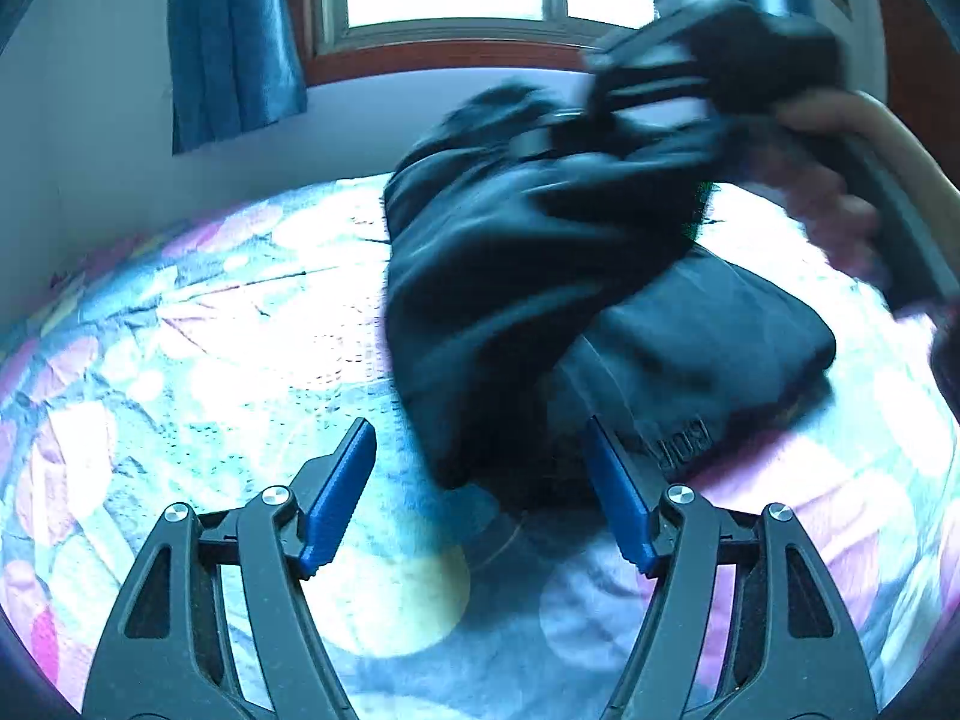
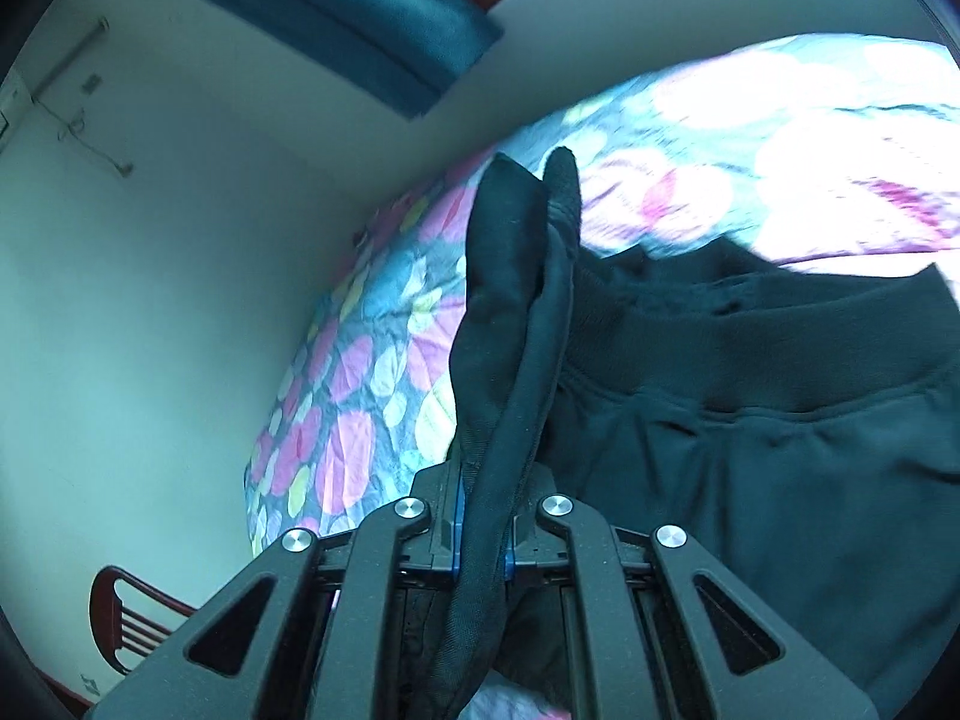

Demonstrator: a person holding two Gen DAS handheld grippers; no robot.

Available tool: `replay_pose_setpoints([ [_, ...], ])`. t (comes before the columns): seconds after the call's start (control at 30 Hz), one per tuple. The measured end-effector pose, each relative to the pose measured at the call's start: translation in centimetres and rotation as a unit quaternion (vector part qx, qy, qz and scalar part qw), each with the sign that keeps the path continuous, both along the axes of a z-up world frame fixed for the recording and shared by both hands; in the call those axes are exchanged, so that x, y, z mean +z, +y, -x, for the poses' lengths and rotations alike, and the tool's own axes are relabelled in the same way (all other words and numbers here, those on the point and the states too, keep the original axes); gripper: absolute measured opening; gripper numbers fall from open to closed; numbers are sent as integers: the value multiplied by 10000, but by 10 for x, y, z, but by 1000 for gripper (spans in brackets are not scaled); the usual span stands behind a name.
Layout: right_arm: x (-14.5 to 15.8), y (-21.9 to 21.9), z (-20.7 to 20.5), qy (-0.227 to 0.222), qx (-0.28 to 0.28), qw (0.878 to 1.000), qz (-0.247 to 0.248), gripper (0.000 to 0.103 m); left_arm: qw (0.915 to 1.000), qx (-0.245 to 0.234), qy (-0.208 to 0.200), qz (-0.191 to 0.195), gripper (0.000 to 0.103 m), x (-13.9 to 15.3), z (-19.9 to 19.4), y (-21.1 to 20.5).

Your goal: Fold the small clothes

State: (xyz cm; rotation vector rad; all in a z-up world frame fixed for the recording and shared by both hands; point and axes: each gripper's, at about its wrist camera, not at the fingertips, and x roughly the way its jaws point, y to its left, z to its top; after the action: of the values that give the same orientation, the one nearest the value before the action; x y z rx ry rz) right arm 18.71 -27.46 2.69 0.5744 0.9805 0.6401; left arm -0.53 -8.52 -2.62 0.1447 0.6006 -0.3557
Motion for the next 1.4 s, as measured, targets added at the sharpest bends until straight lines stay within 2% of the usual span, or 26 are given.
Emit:
replay_pose_setpoints([
  [0.13, -9, -43, 13, 52, -424, 9990, -162, 8, 10000, 23, 90, 3, 75, -4, -25, -8],
  [0.33, -58, -101, 24, 534, -1008, 9930, -302, 8, 9973, -34, 733, 74, 77, -22, -48, -21],
  [0.43, -84, -110, 24, 774, -1130, 9894, -477, 8, 9967, -45, 807, 89, 77, -23, -52, -23],
  [0.53, -95, -107, 22, 829, -1138, 9877, -687, 8, 9968, 10, 800, -4, 77, -24, -53, -26],
  [0.63, -95, -109, 24, 833, -1033, 9881, -783, 10, 9964, 48, 846, 1, 77, -26, -54, -25],
  [0.73, -93, -117, 29, 894, -992, 9876, -824, 20, 9960, 94, 883, -3, 77, -28, -56, -27],
  [0.8, -91, -119, 35, 949, -1009, 9861, -918, 37, 9958, 130, 907, -4, 77, -28, -56, -26],
  [0.83, -90, -120, 40, 955, -1015, 9853, -987, 40, 9956, 150, 930, 4, 77, -29, -57, -26],
  [0.9, -87, -120, 50, 952, -1002, 9842, -1109, 53, 9951, 177, 975, 32, 77, -30, -57, -25],
  [1.0, -81, -114, 62, 977, -889, 9829, -1279, 62, 9948, 184, 1004, 52, 77, -31, -59, -24],
  [1.23, -68, -75, 48, 1136, -519, 9876, -955, 66, 9952, 185, 966, 11, 77, -31, -58, -24],
  [1.33, -59, -52, 40, 1091, -325, 9920, -538, 69, 9950, 187, 979, 8, 77, -31, -58, -25],
  [1.37, -57, -45, 38, 1047, -288, 9935, -333, 66, 9949, 192, 992, 19, 77, -31, -58, -25],
  [1.4, -54, -38, 37, 992, -302, 9945, -121, 49, 9948, 193, 1003, 36, 77, -32, -59, -23],
])
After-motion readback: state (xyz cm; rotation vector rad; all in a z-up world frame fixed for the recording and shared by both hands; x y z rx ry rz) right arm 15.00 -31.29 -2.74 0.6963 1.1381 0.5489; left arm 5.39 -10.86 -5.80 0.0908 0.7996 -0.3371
